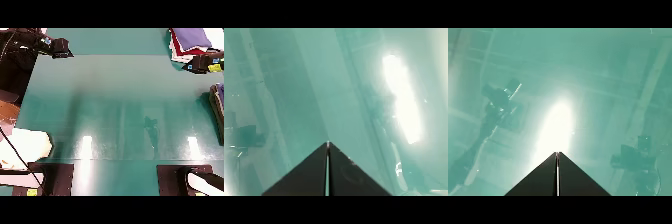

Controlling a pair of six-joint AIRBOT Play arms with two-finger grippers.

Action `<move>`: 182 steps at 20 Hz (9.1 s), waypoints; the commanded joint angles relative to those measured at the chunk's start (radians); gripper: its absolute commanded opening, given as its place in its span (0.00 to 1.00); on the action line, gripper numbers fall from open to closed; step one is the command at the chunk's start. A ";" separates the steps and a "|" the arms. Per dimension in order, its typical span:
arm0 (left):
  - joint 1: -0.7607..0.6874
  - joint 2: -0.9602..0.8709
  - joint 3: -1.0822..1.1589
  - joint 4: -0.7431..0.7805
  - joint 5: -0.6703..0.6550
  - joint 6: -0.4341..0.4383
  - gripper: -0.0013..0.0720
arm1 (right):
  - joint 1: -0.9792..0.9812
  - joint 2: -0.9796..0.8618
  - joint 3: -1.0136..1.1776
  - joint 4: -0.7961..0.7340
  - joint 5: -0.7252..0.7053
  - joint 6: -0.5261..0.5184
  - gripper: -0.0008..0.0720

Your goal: Fold the shirts.

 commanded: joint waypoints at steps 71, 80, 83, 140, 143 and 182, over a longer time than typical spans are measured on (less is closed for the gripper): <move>-0.311 0.410 -0.115 0.179 0.059 -0.094 0.05 | 0.001 0.000 0.186 0.002 -0.016 0.000 0.03; -0.229 0.082 -0.154 0.292 -0.049 -0.001 0.90 | 0.001 0.000 0.186 0.006 -0.007 0.000 0.03; -0.072 0.082 -0.274 0.283 -0.091 -0.028 0.90 | 0.001 0.000 0.186 0.006 -0.007 0.000 0.03; 0.074 0.474 -0.164 0.345 0.322 0.132 0.05 | -0.098 -0.047 0.215 0.103 -0.171 -0.063 0.03; 0.074 0.525 -0.080 0.341 0.328 0.132 0.05 | -0.133 0.031 0.330 0.102 -0.173 -0.063 0.03; 0.074 0.603 0.233 0.224 0.171 0.165 0.05 | -0.116 0.195 0.482 0.023 -0.030 -0.063 0.03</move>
